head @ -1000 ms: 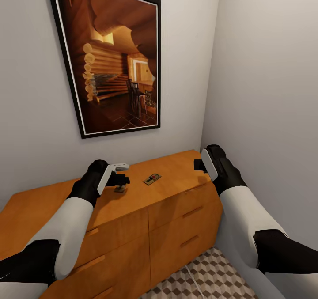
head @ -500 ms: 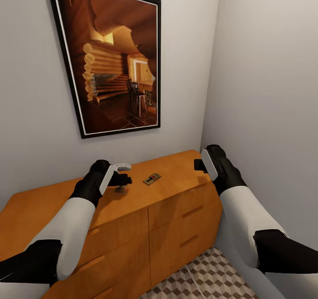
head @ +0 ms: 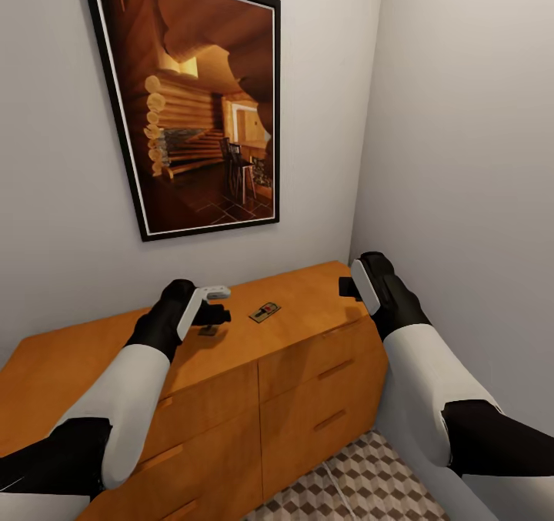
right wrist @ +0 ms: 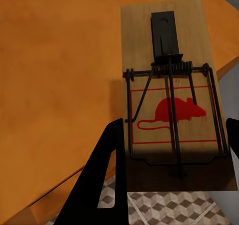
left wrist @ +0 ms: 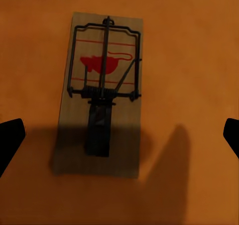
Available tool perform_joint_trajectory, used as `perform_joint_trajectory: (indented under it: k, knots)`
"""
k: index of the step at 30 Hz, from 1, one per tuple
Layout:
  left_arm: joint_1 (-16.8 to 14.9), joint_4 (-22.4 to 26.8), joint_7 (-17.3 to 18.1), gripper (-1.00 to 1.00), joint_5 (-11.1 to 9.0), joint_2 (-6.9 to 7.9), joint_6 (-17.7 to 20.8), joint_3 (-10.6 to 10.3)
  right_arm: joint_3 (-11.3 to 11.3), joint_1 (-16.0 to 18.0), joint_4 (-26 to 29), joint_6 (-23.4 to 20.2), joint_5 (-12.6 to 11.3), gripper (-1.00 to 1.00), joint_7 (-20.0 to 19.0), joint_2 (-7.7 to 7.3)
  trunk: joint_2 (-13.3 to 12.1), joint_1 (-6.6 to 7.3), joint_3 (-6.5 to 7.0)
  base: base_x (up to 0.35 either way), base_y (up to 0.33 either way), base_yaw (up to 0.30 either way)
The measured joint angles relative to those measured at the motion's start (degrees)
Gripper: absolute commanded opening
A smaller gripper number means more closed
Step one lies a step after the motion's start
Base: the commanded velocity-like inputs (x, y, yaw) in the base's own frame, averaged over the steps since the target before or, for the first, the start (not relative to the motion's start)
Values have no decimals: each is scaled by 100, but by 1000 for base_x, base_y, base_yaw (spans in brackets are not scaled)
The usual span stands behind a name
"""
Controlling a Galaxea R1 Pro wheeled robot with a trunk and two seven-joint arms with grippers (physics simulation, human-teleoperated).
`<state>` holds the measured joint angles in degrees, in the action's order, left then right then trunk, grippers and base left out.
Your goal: Take the four mousetraps from the cabinet in the bathroom and place them on the bathroom floor. Make sure all four end up on the same floor surface, and ensure that at least two of them are either under or directly next to the same bathroom sink.
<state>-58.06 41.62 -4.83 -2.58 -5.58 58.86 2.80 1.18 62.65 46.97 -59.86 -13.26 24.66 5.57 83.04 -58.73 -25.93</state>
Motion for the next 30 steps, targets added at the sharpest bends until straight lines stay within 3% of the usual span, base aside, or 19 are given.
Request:
perform_joint_trajectory:
  k: [30]
  knots:
    - [0,-263,-56,100,27,55,-2,27,-1,-1,-11,0,6,-100,7,0,0,0,0,0,0,0]
